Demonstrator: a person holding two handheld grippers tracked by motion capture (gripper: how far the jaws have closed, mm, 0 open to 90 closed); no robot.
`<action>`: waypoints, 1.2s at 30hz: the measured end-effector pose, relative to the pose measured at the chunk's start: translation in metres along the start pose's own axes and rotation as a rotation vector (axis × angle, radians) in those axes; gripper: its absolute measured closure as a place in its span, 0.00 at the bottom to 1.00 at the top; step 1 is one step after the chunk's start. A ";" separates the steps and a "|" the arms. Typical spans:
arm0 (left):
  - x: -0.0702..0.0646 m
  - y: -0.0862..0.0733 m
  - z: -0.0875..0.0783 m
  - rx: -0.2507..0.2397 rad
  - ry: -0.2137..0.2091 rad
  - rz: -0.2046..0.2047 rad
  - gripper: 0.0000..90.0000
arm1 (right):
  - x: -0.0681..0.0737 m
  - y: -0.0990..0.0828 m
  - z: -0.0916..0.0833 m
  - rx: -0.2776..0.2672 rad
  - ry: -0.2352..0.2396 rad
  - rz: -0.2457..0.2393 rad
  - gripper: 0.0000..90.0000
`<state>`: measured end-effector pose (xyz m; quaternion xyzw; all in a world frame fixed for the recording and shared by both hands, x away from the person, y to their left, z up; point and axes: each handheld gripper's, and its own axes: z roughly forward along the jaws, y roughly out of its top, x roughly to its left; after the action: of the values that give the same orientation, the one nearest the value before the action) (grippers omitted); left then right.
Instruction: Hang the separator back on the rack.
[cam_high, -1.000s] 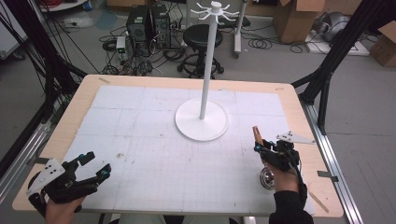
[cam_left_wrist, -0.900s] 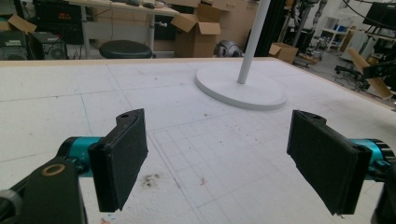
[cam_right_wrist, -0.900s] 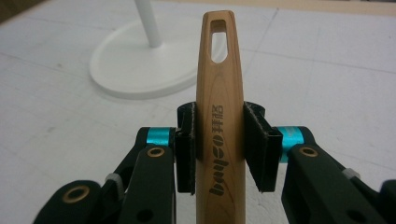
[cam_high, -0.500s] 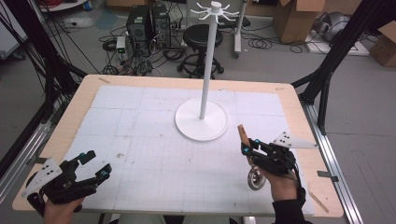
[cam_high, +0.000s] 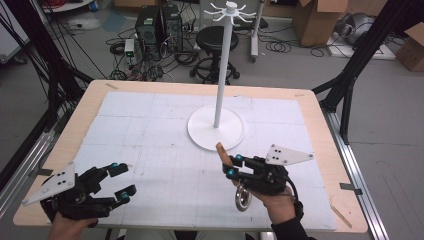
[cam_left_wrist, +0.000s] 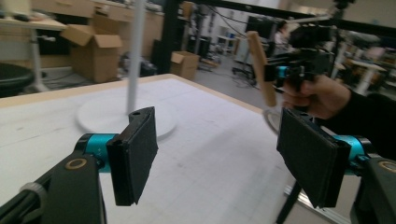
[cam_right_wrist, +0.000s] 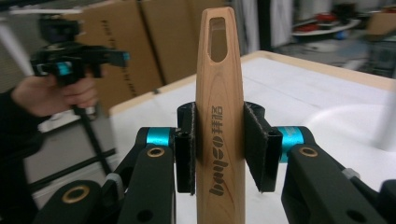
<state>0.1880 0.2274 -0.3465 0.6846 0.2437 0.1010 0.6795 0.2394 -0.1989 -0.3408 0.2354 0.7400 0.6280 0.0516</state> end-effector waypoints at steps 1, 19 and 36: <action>-0.002 0.002 0.005 -0.001 -0.022 -0.003 0.32 | 0.003 0.000 0.004 0.002 0.029 -0.003 0.74; -0.038 0.038 0.066 0.006 -0.319 0.024 0.37 | 0.055 0.009 0.039 -0.055 0.330 -0.106 0.74; -0.038 0.043 0.084 0.022 -0.411 0.004 0.68 | 0.055 0.002 0.047 -0.041 0.409 -0.110 0.74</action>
<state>0.2034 0.1374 -0.3016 0.6988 0.0995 -0.0421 0.7071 0.2085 -0.1336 -0.3361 0.0613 0.7337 0.6740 -0.0607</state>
